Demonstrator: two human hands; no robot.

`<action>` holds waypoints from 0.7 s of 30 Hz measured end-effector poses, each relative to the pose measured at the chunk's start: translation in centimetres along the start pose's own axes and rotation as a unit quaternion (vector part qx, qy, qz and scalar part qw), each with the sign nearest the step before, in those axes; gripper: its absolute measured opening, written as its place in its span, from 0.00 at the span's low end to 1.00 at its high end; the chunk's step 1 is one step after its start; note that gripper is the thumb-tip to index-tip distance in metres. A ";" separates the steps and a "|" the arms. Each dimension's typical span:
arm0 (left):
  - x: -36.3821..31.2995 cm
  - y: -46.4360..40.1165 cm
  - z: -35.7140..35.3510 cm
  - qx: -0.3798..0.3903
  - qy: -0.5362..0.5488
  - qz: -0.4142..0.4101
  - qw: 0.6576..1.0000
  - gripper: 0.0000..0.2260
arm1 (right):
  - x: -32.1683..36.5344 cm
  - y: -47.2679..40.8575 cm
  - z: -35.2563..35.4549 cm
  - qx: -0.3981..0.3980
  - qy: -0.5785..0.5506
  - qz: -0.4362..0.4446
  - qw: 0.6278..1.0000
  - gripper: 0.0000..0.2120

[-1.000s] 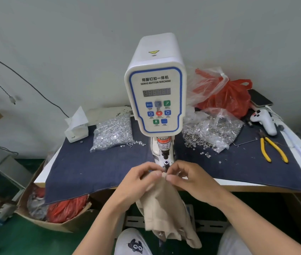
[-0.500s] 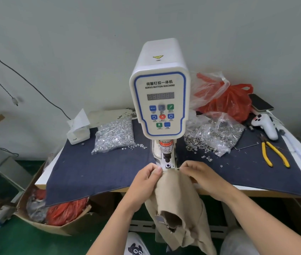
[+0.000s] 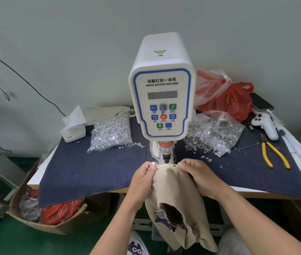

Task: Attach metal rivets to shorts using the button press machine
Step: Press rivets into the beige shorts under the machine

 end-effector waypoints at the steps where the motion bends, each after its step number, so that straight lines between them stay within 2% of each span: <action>1: 0.1 0.0 0.0 0.002 0.001 0.001 1.000 0.20 | 0.0 0.0 0.0 -0.002 0.007 0.001 1.000 0.12; 21: 0.5 -0.3 -0.1 0.006 -0.006 -0.009 1.000 0.22 | -0.1 0.1 0.0 -0.026 0.027 0.008 0.999 0.12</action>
Point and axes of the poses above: each hand's wrist, its own y-axis away from the middle knuckle, its own z-axis out of the back of the hand, x = y × z, the point moved 3 cm from there along -y, towards the middle knuckle, and after that the axes turned 1 degree about x, right-handed, at the moved point
